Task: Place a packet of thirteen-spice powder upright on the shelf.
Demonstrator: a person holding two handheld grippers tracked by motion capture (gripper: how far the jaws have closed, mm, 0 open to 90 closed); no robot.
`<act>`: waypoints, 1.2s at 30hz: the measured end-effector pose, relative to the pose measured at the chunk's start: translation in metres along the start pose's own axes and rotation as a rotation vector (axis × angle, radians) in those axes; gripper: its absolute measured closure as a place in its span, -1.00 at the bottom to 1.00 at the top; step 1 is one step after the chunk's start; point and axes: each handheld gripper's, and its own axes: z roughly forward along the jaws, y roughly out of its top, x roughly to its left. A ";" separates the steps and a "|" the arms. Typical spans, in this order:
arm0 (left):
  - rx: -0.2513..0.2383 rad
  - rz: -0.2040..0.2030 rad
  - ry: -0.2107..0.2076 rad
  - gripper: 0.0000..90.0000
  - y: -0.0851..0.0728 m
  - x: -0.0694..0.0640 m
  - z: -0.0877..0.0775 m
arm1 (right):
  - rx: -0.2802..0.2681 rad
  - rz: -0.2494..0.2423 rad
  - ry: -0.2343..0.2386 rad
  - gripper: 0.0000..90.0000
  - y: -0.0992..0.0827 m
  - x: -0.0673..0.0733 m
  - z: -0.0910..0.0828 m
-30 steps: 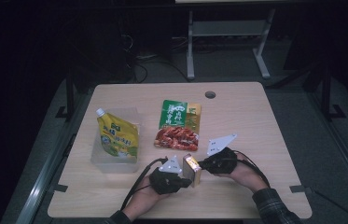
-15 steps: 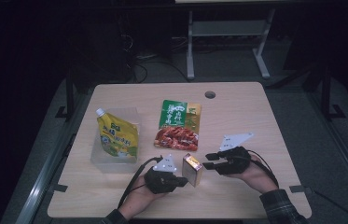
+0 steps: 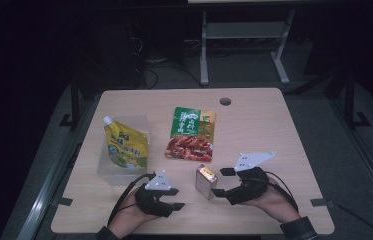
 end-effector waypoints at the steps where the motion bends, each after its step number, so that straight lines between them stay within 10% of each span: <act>1: -0.003 0.003 0.001 -0.01 -0.002 0.000 -0.002 | -0.006 -0.002 -0.002 -0.42 0.002 0.001 0.003; 16: -0.027 0.009 0.008 -0.21 -0.017 -0.008 -0.011 | 0.032 -0.033 -0.070 0.44 0.017 0.001 0.021; 36: -0.045 0.045 -0.034 -0.30 -0.016 -0.014 -0.011 | -0.025 -0.124 0.004 0.50 0.054 -0.005 0.030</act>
